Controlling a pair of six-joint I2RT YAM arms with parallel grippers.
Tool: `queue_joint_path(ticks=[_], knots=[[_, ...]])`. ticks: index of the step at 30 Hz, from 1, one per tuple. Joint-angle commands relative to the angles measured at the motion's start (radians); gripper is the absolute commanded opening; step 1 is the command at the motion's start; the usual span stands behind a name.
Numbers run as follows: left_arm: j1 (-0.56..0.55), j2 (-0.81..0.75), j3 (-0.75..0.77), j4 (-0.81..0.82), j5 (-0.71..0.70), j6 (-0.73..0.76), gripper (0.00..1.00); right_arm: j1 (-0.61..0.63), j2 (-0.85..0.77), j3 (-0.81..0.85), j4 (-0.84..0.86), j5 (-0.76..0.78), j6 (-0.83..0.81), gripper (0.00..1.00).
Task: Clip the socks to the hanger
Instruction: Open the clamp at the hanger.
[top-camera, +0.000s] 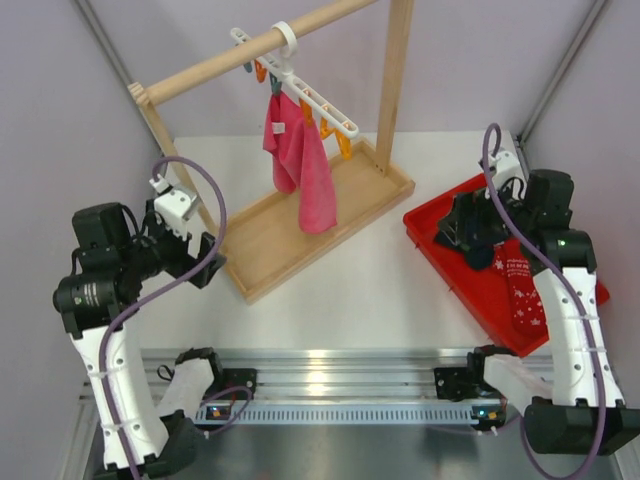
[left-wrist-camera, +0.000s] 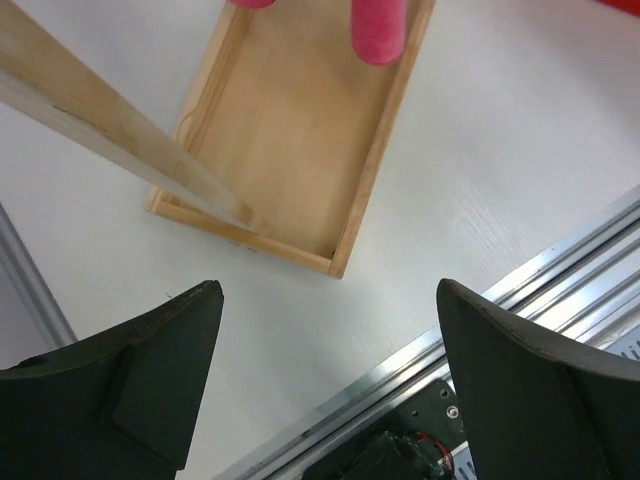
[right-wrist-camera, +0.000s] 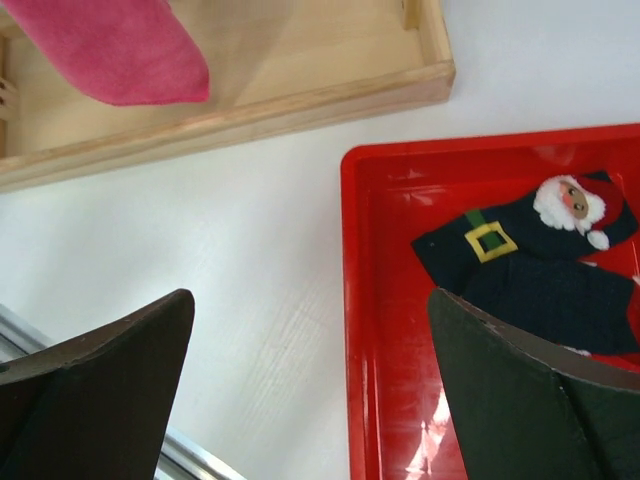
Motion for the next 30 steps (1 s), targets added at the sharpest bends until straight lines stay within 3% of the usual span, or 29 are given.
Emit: queue_joint_path(ticks=[1, 4, 8, 11, 13, 16, 18, 22, 25, 26, 30], knots=[[-0.028, -0.038, 0.045, -0.181, 0.083, 0.017, 0.93, 0.017, -0.012, 0.074, 0.088, -0.082, 0.071, 1.00], [-0.027, -0.045, 0.029, -0.150, 0.200, 0.026, 0.88, 0.054, 0.011, 0.100, 0.135, -0.147, 0.147, 1.00], [-0.027, -0.018, 0.032, 0.020, 0.296, -0.095, 0.85, 0.109, 0.047, 0.125, 0.244, -0.184, 0.272, 1.00], [-0.027, -0.033, -0.006, 0.265, 0.338, -0.267, 0.83, 0.163, 0.061, 0.110, 0.383, -0.173, 0.370, 1.00], [-0.028, -0.068, -0.059, 0.457, 0.359, -0.365, 0.82, 0.195, 0.023, 0.046, 0.563, -0.118, 0.396, 1.00], [-0.027, -0.122, -0.145, 0.717, 0.376, -0.540, 0.80, 0.275, -0.043, -0.068, 0.829, -0.063, 0.370, 0.97], [-0.027, -0.139, -0.196, 0.831, 0.387, -0.644, 0.79, 0.295, -0.048, -0.081, 0.894, -0.040, 0.362, 0.94], [-0.027, -0.163, -0.241, 1.008, 0.335, -0.691, 0.79, 0.391, -0.017, -0.084, 1.008, 0.044, 0.402, 0.91], [-0.027, -0.165, -0.291, 1.126, 0.335, -0.736, 0.79, 0.480, -0.025, -0.204, 1.230, 0.129, 0.358, 0.91], [-0.028, -0.168, -0.310, 1.233, 0.342, -0.756, 0.79, 0.543, -0.023, -0.229, 1.313, 0.155, 0.309, 0.92], [-0.037, -0.127, -0.330, 1.375, 0.321, -0.806, 0.77, 0.664, 0.040, -0.282, 1.367, 0.317, 0.223, 0.90]])
